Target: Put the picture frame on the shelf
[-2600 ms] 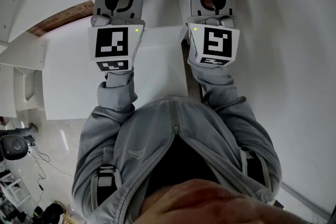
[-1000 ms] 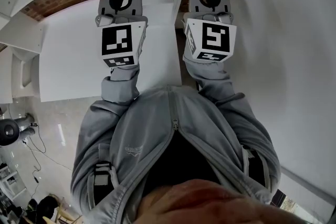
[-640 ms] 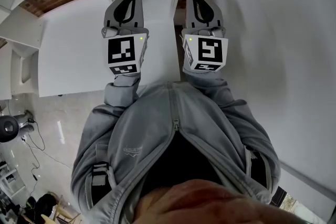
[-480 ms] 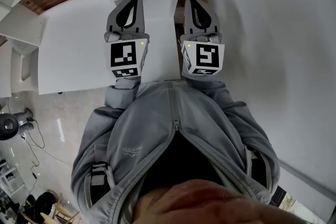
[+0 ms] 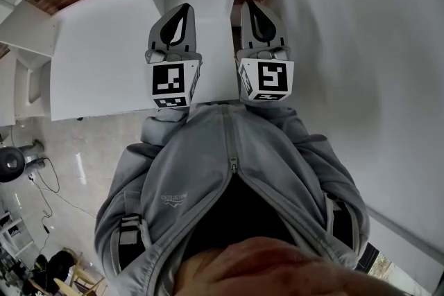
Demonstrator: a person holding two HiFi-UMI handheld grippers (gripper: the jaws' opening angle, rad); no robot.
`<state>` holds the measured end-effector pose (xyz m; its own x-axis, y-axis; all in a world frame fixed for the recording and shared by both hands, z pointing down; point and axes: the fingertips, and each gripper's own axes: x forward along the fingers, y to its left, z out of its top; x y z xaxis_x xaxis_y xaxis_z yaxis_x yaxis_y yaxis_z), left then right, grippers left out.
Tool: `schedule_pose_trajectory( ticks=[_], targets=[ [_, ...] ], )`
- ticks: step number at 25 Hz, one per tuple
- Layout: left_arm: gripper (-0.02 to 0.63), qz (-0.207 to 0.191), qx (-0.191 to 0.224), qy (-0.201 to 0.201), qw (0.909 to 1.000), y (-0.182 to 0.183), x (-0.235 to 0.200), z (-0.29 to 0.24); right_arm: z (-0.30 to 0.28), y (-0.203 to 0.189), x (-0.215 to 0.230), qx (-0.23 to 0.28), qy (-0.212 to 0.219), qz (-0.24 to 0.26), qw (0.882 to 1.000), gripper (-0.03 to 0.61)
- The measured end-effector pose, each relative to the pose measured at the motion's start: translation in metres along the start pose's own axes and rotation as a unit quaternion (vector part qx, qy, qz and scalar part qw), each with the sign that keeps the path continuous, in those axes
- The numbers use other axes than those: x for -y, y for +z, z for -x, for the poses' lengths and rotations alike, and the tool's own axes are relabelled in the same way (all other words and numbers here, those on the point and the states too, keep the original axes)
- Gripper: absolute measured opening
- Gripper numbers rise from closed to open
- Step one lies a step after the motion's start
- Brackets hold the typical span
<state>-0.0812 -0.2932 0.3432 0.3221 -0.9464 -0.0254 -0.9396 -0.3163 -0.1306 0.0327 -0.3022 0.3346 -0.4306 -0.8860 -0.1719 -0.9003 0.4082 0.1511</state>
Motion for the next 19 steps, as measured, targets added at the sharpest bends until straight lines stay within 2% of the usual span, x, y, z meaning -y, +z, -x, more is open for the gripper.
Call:
schedule_pose_trajectory(
  ticks=[19],
  targets=[
    [0.008,0.01,0.009,-0.008,0.9999,0.0025,0.0037,0.005,-0.0023,0.0055,-0.0072,0.003,0.017,0.009,1.0,0.026]
  ],
)
